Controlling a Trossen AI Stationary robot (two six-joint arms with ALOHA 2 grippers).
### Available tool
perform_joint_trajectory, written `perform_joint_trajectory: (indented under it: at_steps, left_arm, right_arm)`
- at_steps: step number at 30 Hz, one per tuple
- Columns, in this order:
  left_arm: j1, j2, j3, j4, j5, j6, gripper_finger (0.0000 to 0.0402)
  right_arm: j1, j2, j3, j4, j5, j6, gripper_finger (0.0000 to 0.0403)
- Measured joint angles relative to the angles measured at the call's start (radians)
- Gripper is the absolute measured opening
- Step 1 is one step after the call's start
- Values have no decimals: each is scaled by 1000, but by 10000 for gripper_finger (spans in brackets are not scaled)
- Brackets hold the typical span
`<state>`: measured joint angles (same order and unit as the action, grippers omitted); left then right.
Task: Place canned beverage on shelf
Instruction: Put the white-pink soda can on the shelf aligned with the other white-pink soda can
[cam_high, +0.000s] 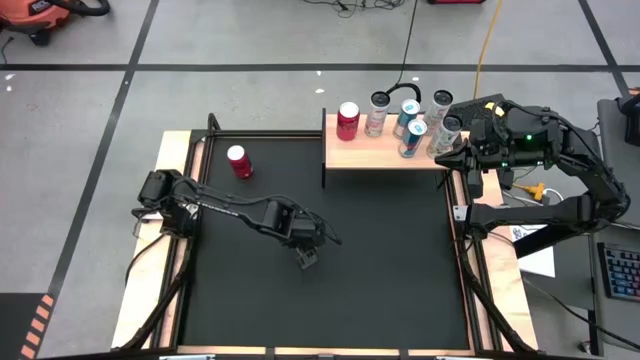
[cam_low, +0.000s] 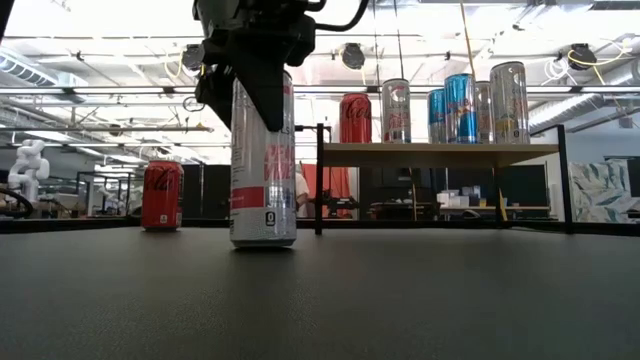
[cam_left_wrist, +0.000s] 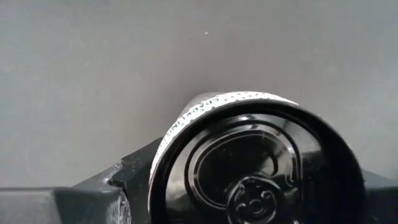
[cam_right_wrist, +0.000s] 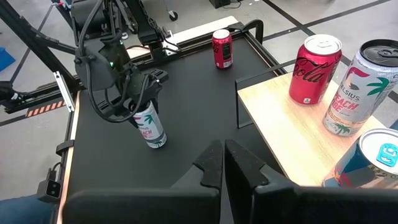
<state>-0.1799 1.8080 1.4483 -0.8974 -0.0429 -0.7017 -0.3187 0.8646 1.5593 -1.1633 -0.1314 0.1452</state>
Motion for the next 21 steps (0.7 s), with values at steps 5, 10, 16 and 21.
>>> perform_joint_trajectory:
  at_steps: [5,10,16,21]
  left_arm:
    - [-8,5,0,9,-19,0,290]
    - [-8,10,0,62,-13,1,290]
    - [-8,10,0,78,5,2,290]
    - [-8,9,0,80,5,2,290]
  right_arm:
    - [0,0,0,0,0,0,0]
    - [0,0,0,0,0,0,0]
    - [0,0,0,0,0,0,0]
    - [0,0,0,0,0,0,0]
